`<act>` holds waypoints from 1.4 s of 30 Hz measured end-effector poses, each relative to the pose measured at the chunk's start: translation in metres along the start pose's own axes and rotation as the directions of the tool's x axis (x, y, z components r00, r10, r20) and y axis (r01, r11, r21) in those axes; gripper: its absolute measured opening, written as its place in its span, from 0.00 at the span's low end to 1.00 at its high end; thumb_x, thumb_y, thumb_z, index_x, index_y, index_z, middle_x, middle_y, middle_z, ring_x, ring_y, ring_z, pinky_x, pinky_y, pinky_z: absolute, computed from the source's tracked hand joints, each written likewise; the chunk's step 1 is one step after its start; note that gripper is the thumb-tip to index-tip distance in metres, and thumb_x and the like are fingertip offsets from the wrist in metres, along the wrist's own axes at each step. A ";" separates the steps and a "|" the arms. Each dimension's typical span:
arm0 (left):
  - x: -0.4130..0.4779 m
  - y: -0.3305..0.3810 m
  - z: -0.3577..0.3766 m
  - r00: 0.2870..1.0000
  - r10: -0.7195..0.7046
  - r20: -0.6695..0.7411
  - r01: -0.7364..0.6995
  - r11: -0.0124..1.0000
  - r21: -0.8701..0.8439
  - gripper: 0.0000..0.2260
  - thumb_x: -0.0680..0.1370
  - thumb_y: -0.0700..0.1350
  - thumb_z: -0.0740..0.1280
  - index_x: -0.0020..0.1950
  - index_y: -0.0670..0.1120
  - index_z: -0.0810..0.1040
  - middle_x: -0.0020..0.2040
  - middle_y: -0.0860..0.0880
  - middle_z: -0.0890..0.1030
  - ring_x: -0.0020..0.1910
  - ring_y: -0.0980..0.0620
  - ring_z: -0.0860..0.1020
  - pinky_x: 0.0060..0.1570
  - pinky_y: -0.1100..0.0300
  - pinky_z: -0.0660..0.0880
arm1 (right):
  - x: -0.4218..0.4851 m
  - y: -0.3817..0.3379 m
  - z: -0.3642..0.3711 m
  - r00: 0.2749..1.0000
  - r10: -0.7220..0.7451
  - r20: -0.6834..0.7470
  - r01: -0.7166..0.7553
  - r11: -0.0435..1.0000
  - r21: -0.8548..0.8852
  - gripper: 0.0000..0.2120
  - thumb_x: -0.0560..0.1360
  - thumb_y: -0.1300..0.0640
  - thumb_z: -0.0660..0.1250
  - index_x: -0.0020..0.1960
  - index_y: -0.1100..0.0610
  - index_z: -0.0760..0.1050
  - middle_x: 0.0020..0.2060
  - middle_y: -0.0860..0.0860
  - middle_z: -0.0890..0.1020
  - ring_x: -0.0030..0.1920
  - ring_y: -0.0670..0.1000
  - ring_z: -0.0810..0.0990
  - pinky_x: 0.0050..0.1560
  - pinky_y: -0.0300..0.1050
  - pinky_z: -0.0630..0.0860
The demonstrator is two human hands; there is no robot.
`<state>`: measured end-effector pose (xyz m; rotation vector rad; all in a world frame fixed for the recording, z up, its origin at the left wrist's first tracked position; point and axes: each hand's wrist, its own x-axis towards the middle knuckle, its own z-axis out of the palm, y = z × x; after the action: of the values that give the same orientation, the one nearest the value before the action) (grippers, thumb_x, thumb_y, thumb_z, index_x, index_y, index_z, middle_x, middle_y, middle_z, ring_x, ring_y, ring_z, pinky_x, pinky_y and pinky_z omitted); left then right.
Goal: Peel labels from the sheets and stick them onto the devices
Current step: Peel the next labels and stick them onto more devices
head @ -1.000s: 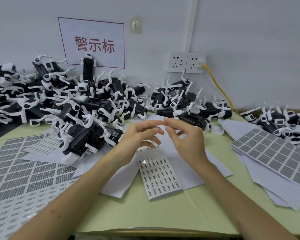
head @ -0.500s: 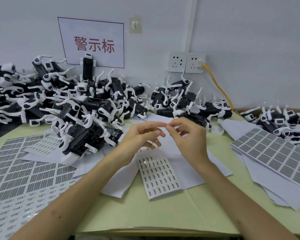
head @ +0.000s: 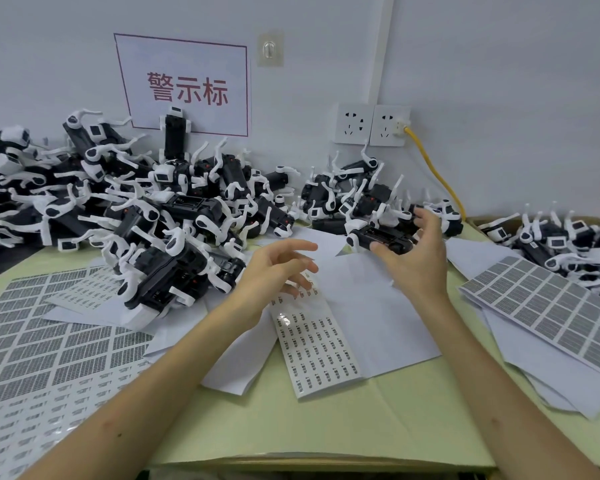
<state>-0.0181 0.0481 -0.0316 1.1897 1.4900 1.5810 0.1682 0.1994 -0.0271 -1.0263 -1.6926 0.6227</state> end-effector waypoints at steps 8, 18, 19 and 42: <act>0.000 -0.001 0.003 1.000 -0.011 -0.014 0.012 0.999 0.034 0.10 0.82 0.36 0.66 0.56 0.48 0.84 0.43 0.50 0.87 0.36 0.50 0.83 0.38 0.59 0.78 | 0.007 0.016 -0.001 0.988 0.121 0.091 -0.113 0.990 -0.087 0.40 0.71 0.53 0.78 0.77 0.50 0.60 0.65 0.51 0.77 0.55 0.50 0.78 0.64 0.59 0.74; -0.006 -0.001 0.011 0.973 -0.191 0.128 0.147 0.945 0.291 0.08 0.83 0.40 0.67 0.59 0.46 0.84 0.55 0.47 0.87 0.45 0.54 0.84 0.45 0.69 0.76 | 0.005 0.018 0.004 0.998 -0.002 0.058 0.003 1.000 -0.009 0.39 0.69 0.56 0.81 0.73 0.50 0.64 0.64 0.52 0.78 0.65 0.53 0.75 0.54 0.42 0.66; -0.006 -0.001 0.011 0.973 -0.190 0.132 0.144 0.944 0.298 0.08 0.84 0.40 0.67 0.59 0.46 0.84 0.55 0.47 0.87 0.44 0.54 0.84 0.43 0.71 0.75 | 0.005 0.016 0.004 0.999 -0.024 0.028 0.023 0.999 0.034 0.38 0.69 0.56 0.81 0.73 0.50 0.65 0.64 0.50 0.78 0.64 0.52 0.76 0.55 0.42 0.67; -0.011 0.001 0.020 0.968 -0.053 0.245 0.014 0.987 0.159 0.25 0.76 0.47 0.76 0.72 0.51 0.74 0.58 0.46 0.86 0.61 0.46 0.84 0.63 0.50 0.77 | -0.012 -0.019 -0.003 0.848 -0.130 0.513 -0.253 0.751 0.609 0.29 0.70 0.50 0.76 0.68 0.55 0.73 0.47 0.48 0.86 0.47 0.50 0.84 0.47 0.48 0.82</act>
<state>0.0042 0.0454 -0.0340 1.3876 1.4800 1.2578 0.1657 0.1792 -0.0168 -0.3946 -1.6729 1.5449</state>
